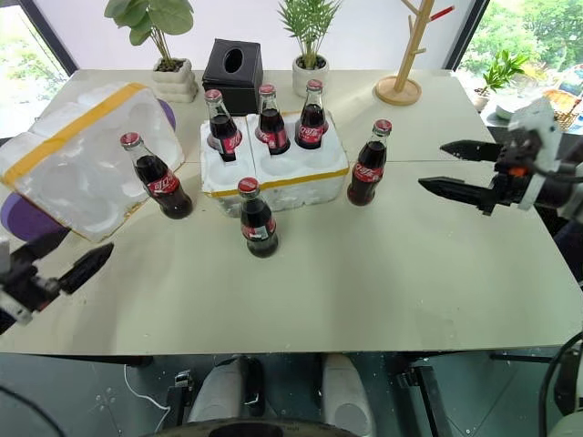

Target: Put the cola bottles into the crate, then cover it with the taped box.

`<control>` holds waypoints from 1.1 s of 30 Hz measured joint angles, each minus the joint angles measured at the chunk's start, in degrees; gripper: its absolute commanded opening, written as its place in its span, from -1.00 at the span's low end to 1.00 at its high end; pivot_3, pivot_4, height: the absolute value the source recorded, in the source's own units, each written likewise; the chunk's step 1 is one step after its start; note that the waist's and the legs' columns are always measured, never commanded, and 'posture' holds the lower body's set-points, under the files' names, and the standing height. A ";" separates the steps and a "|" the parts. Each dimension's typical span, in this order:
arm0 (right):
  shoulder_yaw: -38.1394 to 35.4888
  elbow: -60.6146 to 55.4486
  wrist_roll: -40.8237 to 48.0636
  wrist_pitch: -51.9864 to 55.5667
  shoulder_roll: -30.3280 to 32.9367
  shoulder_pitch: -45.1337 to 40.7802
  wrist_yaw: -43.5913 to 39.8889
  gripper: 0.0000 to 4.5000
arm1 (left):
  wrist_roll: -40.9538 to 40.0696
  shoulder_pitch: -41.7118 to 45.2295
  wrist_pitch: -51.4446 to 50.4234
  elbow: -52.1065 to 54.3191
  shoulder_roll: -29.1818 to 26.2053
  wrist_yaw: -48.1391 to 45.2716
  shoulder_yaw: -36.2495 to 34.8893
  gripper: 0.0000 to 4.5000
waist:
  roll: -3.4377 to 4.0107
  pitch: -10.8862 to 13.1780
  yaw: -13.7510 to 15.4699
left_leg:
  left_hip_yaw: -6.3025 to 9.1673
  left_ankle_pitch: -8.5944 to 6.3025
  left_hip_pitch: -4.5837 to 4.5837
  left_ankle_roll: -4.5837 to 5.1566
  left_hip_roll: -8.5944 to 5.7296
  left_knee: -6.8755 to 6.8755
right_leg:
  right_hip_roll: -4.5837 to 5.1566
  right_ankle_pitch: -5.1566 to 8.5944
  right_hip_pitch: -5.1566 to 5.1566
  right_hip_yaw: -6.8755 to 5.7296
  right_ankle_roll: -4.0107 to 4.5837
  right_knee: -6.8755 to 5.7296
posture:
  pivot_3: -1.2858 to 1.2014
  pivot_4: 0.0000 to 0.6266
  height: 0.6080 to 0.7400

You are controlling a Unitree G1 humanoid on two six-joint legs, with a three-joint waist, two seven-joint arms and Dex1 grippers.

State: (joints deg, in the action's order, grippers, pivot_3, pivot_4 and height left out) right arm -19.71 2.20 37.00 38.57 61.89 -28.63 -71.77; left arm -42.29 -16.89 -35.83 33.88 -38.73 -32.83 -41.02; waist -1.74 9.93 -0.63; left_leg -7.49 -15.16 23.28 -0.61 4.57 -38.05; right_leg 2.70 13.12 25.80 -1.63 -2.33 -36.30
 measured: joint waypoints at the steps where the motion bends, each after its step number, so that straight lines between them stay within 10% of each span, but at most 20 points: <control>1: -0.99 -2.22 2.10 2.26 0.50 -0.52 -0.05 1.00 | 0.49 1.91 -0.12 -0.56 -0.53 0.75 1.26 0.93 | -0.02 -0.01 -0.03 | 0.00 0.00 0.00 0.00 0.02 0.00 | -0.03 0.00 -0.01 0.00 0.00 0.00 | 0.03 -0.52 1.00; 24: -7.64 -23.29 25.09 18.20 0.37 2.23 12.51 1.00 | 18.43 37.89 10.34 -38.08 2.40 -0.50 29.40 0.93 | -0.06 -0.02 0.05 | 0.02 0.01 0.02 0.01 -0.04 -0.10 | -0.06 -0.17 -0.11 -0.04 -0.26 0.00 | 0.03 -0.52 1.00; 29: -7.53 -23.39 25.32 18.17 0.42 2.16 13.46 1.00 | 21.93 38.71 13.38 -41.07 2.18 -2.41 31.33 0.23 | -0.06 -0.02 -0.04 | 0.02 0.01 0.02 0.02 -0.03 -0.10 | -0.06 -0.18 -0.11 -0.05 -0.28 0.00 | 0.03 -0.52 1.00; 33: -7.43 -23.42 25.29 18.05 0.43 2.17 13.76 1.00 | 21.53 37.65 11.48 -38.98 0.37 -4.87 31.23 0.23 | -0.08 -0.01 -0.10 | 0.02 0.01 0.03 0.01 -0.02 -0.10 | -0.05 -0.18 -0.10 -0.04 -0.28 0.00 | 0.03 -0.52 1.00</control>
State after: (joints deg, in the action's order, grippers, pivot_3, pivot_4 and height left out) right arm -27.14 -21.22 62.29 56.63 62.32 -26.46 -58.01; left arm -20.76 20.77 -24.36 -5.10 -38.36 -37.70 -9.79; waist -1.81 9.92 -0.73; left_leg -7.47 -15.15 23.31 -0.60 4.55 -38.15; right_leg 2.65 12.94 25.70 -1.68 -2.61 -36.30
